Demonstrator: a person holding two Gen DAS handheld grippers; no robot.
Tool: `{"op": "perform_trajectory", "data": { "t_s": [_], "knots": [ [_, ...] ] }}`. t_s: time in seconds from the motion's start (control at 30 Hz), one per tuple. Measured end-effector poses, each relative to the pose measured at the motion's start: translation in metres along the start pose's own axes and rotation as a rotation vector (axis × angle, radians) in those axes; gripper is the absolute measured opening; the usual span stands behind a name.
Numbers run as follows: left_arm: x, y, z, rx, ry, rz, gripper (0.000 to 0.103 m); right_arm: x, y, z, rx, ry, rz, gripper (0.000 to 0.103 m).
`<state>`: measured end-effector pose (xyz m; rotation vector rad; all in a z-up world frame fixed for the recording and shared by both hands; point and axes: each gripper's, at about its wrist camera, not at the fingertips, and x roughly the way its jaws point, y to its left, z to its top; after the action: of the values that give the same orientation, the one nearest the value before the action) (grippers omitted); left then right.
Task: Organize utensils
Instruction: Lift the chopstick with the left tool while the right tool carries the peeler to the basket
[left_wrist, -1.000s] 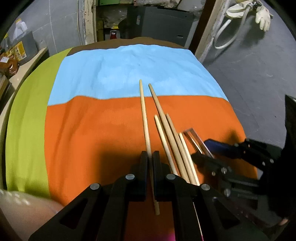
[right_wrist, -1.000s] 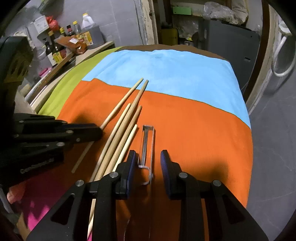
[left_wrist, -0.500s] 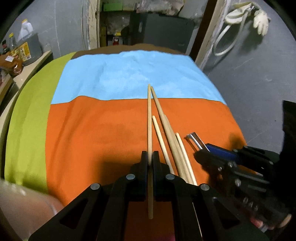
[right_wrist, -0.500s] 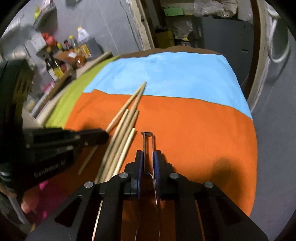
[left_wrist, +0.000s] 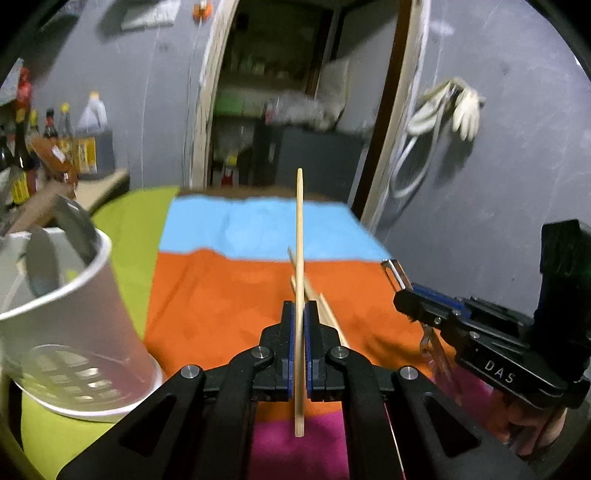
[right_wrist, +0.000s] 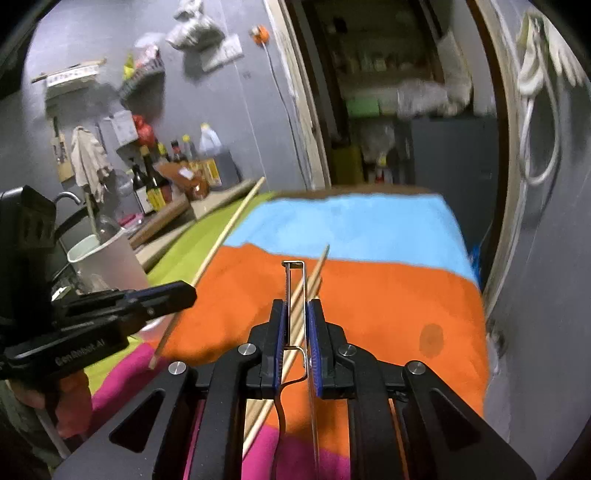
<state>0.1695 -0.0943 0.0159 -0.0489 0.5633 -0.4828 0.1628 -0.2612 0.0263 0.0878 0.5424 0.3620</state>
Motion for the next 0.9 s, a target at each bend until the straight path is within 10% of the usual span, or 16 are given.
{"op": "perform_trajectory", "data": {
  "t_s": [0.47,0.9],
  "knots": [
    [-0.077,0.014,0.029,-0.005,-0.304,0.018,0.003,-0.04,0.056,0.034,-0.08,-0.297,0.088,0.01],
    [-0.147,0.107,0.069,-0.096,-0.509,0.182,0.003,-0.018,0.136,0.09,-0.139,-0.493,0.295,0.01]
  ]
}}
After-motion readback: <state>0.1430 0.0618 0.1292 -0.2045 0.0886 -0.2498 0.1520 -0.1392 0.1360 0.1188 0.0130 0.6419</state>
